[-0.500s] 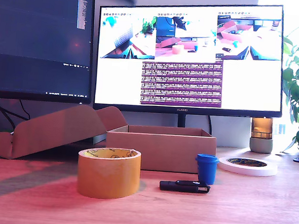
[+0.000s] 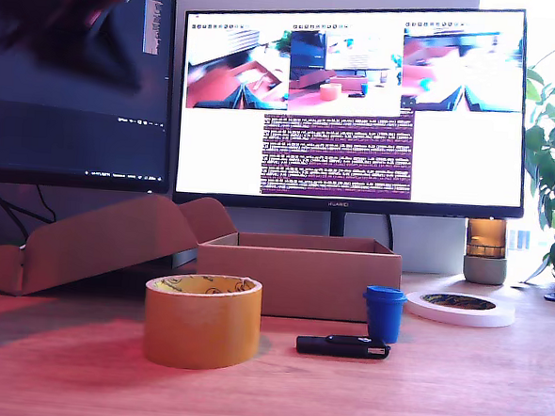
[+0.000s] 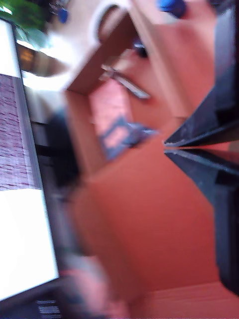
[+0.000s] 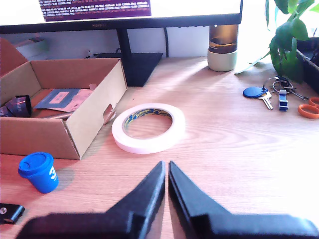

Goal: Pick up the laser pointer and place it inside the cardboard box

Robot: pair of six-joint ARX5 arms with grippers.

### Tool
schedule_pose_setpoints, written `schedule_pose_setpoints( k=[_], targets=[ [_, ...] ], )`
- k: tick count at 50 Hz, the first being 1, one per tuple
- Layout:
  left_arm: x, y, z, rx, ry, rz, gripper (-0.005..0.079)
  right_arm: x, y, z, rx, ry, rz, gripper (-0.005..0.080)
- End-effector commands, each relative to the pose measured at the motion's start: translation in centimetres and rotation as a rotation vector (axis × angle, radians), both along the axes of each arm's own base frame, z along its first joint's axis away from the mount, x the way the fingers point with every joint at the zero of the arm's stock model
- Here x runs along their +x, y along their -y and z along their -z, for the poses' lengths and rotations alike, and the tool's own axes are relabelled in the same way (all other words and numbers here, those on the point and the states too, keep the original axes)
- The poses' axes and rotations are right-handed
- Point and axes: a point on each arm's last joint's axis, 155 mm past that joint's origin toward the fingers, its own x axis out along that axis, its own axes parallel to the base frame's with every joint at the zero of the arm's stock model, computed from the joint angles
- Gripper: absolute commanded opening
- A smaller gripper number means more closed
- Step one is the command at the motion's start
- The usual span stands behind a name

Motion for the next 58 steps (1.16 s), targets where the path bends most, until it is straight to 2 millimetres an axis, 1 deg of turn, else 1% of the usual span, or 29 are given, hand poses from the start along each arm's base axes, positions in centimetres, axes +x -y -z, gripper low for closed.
schedule_pose_setpoints(
  k=[1,10,19,25,38,41,45,58],
  targets=[
    [-0.6,-0.9,0.6,-0.012,0.011,-0.023,-0.0021,-0.1,0.2,0.8,-0.004,-0.019,0.006,-0.0011],
    [-2.2,-3.5,3.5,-0.038,-0.001,-0.098,-0.0021,-0.4,0.2,2.0,-0.015,-0.07,0.006,-0.0011],
    [-4.6,-5.6,6.2,-0.064,-0.018,-0.16,-0.0021,-1.1,0.4,3.7,-0.031,-0.141,0.006,-0.0011],
    [-6.3,-6.3,7.5,-0.08,-0.012,-0.181,-0.0021,-1.1,0.4,3.8,-0.031,-0.143,0.006,-0.0011],
    [-9.5,-7.0,9.4,-0.153,-0.004,-0.221,-0.0021,-1.1,0.4,3.8,-0.032,-0.143,0.006,-0.0011],
    [-10.1,-7.1,9.6,-0.157,-0.009,-0.224,-0.0021,-1.1,0.4,3.8,-0.032,-0.144,0.006,-0.0011],
    [-10.8,-7.2,9.4,-0.164,-0.004,-0.226,-0.0021,-1.1,0.4,3.8,-0.032,-0.143,0.006,-0.0011],
    [-12.3,-7.4,8.1,-0.182,0.05,-0.221,-0.0021,-1.1,0.4,3.8,-0.032,-0.144,0.006,-0.0011]
  ],
)
